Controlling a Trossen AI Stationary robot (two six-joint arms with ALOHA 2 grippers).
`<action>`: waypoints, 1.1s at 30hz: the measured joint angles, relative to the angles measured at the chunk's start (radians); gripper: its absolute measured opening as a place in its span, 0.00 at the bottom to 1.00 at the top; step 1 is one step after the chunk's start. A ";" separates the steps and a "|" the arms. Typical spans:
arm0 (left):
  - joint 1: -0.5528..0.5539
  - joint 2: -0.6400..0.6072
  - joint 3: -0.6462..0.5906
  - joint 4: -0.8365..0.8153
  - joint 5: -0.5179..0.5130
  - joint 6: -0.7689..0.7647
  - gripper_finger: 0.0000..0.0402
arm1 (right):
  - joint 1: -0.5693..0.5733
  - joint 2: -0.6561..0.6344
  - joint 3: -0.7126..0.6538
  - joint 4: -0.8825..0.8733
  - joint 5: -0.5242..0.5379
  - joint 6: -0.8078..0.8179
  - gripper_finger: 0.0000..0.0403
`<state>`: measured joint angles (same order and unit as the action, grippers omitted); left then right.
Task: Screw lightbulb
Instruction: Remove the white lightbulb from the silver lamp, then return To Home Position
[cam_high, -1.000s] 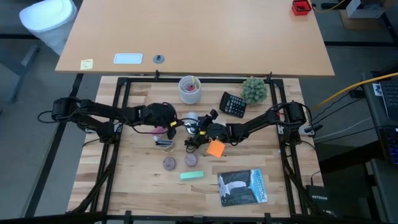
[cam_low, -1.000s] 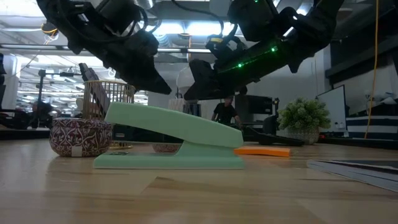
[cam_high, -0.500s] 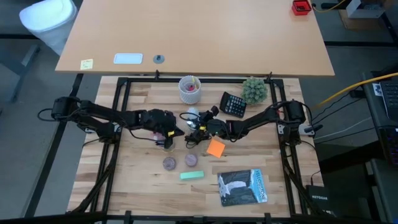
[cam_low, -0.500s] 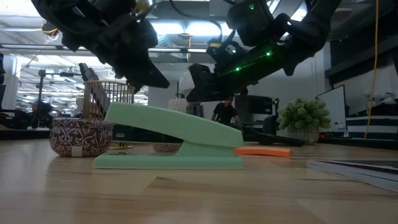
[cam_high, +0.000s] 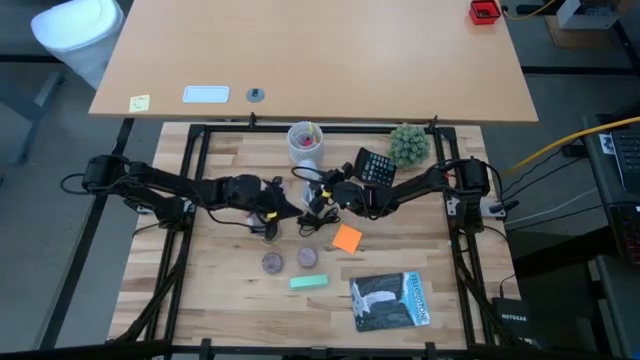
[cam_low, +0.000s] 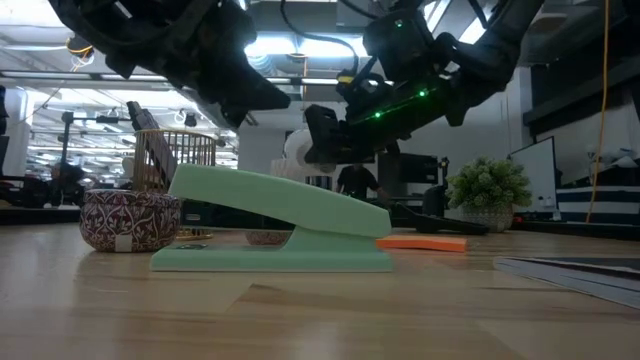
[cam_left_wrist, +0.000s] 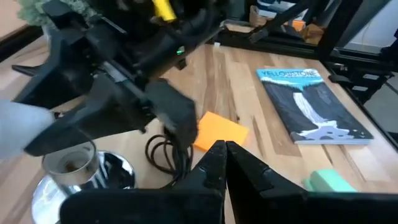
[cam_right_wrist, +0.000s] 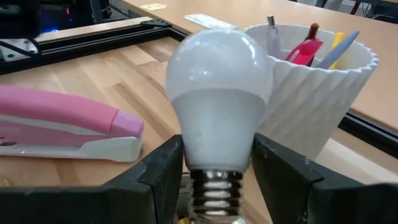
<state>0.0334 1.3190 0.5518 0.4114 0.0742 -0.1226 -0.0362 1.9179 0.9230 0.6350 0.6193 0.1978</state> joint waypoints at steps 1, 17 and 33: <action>0.005 0.000 0.000 -0.003 0.000 0.000 0.00 | 0.001 0.000 0.000 0.000 -0.001 0.000 0.47; 0.056 0.000 0.000 -0.012 -0.010 -0.002 0.00 | 0.003 0.000 0.000 -0.010 -0.002 -0.001 0.47; 0.152 -0.004 0.000 0.028 -0.202 0.007 0.00 | 0.012 -0.065 -0.001 -0.016 -0.002 -0.063 0.47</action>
<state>0.1852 1.3146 0.5514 0.4397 -0.1274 -0.1156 -0.0237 1.8533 0.9218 0.6185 0.6173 0.1352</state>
